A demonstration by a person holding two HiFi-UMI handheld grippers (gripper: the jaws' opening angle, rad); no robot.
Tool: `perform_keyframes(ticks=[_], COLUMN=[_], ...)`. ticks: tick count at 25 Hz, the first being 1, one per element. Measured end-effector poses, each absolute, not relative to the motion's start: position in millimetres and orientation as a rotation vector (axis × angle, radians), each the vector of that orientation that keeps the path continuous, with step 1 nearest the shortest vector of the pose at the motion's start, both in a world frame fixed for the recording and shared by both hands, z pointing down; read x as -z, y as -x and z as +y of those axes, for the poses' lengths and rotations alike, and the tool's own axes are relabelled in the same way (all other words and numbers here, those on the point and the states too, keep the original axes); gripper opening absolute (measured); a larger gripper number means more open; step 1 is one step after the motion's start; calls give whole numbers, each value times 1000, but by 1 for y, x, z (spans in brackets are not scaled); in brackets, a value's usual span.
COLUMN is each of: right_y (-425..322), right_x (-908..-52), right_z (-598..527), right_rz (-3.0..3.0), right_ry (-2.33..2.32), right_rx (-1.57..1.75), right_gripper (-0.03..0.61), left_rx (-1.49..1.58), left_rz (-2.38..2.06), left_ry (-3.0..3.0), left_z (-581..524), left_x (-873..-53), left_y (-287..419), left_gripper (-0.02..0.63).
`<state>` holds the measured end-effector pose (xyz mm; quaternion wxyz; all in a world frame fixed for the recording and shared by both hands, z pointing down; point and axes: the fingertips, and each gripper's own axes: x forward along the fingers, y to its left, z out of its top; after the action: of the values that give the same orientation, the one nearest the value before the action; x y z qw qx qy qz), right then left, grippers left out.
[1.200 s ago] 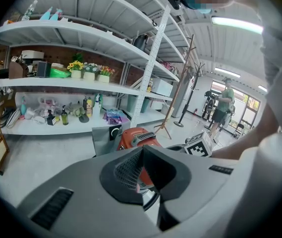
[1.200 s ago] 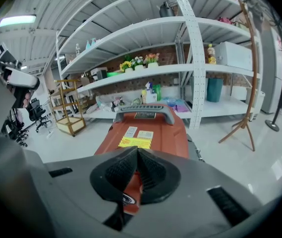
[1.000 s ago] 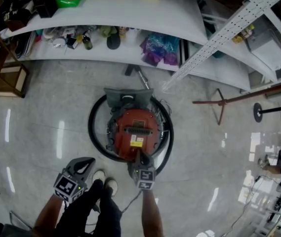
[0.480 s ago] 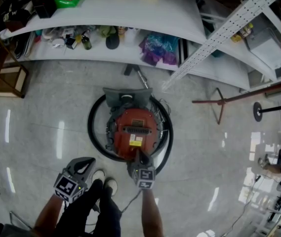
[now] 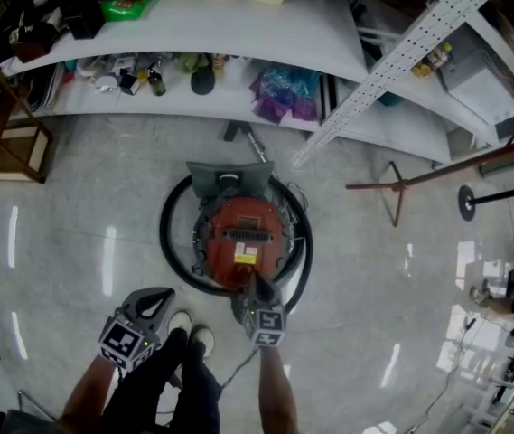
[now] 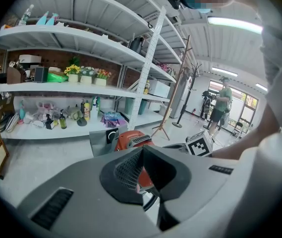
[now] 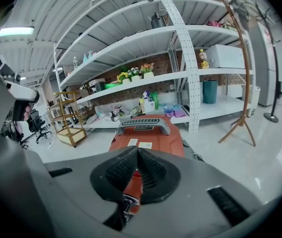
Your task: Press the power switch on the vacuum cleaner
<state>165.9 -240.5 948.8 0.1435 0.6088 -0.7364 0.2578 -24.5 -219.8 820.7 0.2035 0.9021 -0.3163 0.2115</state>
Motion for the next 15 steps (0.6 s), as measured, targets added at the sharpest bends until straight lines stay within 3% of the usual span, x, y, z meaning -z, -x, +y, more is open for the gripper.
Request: perform_keyframes(ticks=[15], right_y=[-158], right_x=[-860], right_z=[-211], right_rz=[-2135], right_ry=[-1804], right_rx=[-715], right_gripper=[11], left_rx=[-546], left_rz=[-885], left_ry=[-2570], left_z=[-204], left_x=[-757], left_y=[23], left_gripper=[9])
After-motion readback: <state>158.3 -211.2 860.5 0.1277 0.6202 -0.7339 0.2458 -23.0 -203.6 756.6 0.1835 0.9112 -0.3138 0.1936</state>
